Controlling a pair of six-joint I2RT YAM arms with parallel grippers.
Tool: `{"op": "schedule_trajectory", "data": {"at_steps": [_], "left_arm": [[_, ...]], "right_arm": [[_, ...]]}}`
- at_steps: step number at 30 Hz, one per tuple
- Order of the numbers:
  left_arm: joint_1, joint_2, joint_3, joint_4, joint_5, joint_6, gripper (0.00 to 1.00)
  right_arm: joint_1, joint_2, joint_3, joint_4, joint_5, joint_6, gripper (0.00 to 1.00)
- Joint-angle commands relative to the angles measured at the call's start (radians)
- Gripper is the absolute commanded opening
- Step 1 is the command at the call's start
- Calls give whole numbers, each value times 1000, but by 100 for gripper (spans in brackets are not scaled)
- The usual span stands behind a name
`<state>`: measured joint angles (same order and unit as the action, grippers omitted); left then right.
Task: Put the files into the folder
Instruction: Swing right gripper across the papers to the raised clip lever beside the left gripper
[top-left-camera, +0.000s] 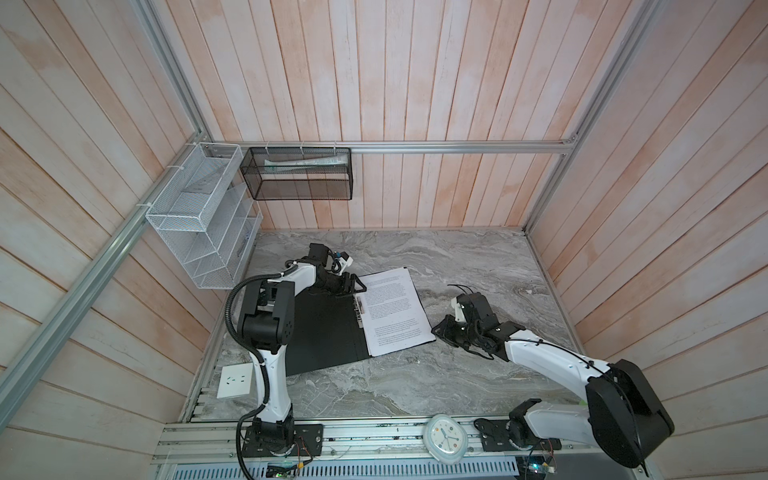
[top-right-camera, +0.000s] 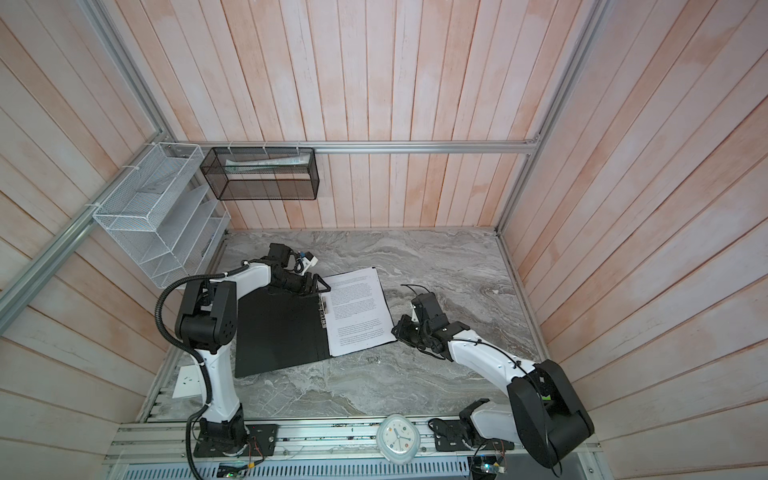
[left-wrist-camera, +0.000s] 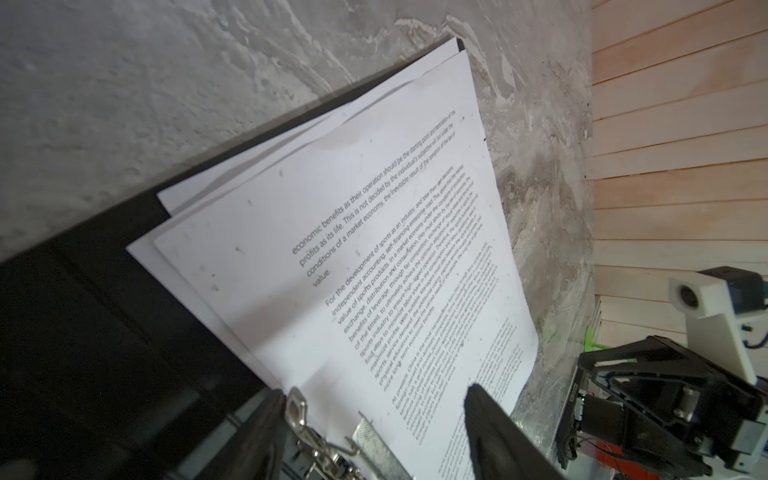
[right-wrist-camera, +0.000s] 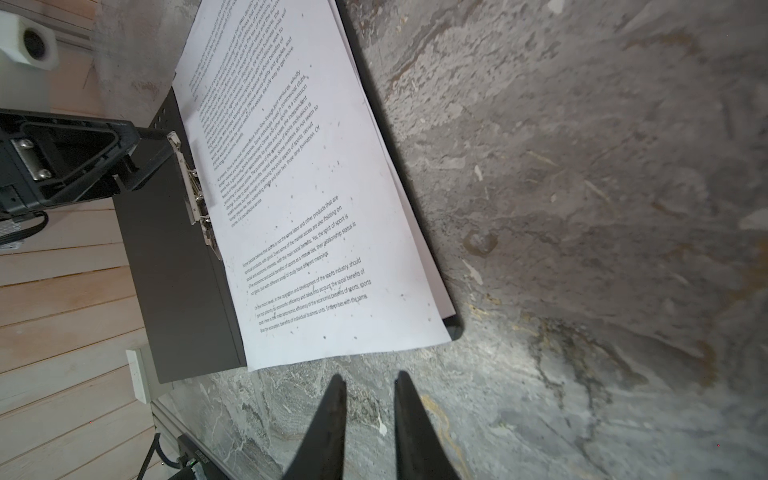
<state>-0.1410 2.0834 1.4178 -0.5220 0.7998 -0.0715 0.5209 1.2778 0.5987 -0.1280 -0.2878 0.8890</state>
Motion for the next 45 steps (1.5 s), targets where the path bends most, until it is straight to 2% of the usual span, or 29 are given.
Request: {"op": "schedule_trajectory", "data": {"at_steps": [1, 15, 20, 25, 27, 31, 37, 40, 45], "left_arm": [[-9, -8, 6, 13, 60, 18, 70], [-20, -137, -92, 9, 193, 34, 69], [-69, -194, -155, -61, 213, 113, 70], [-117, -247, -209, -119, 206, 174, 70], [-113, -282, -209, -133, 191, 175, 70], [-69, -400, -198, -135, 94, 164, 70], [61, -487, -248, -147, -7, 123, 69], [76, -479, -316, -152, -39, 171, 68], [93, -479, -445, -59, -20, 185, 65]], "right_arm": [[-5, -5, 16, -15, 13, -13, 21], [-5, -5, 45, -19, 11, -21, 21], [-4, -6, 67, -31, 14, -28, 21], [-4, -1, 84, -38, 14, -33, 21], [-4, 0, 94, -43, 13, -35, 21], [2, 9, 132, -73, 7, -49, 21], [76, 74, 264, -146, 30, -101, 20], [133, 171, 387, -213, 58, -142, 19], [227, 348, 631, -315, 114, -205, 17]]}}
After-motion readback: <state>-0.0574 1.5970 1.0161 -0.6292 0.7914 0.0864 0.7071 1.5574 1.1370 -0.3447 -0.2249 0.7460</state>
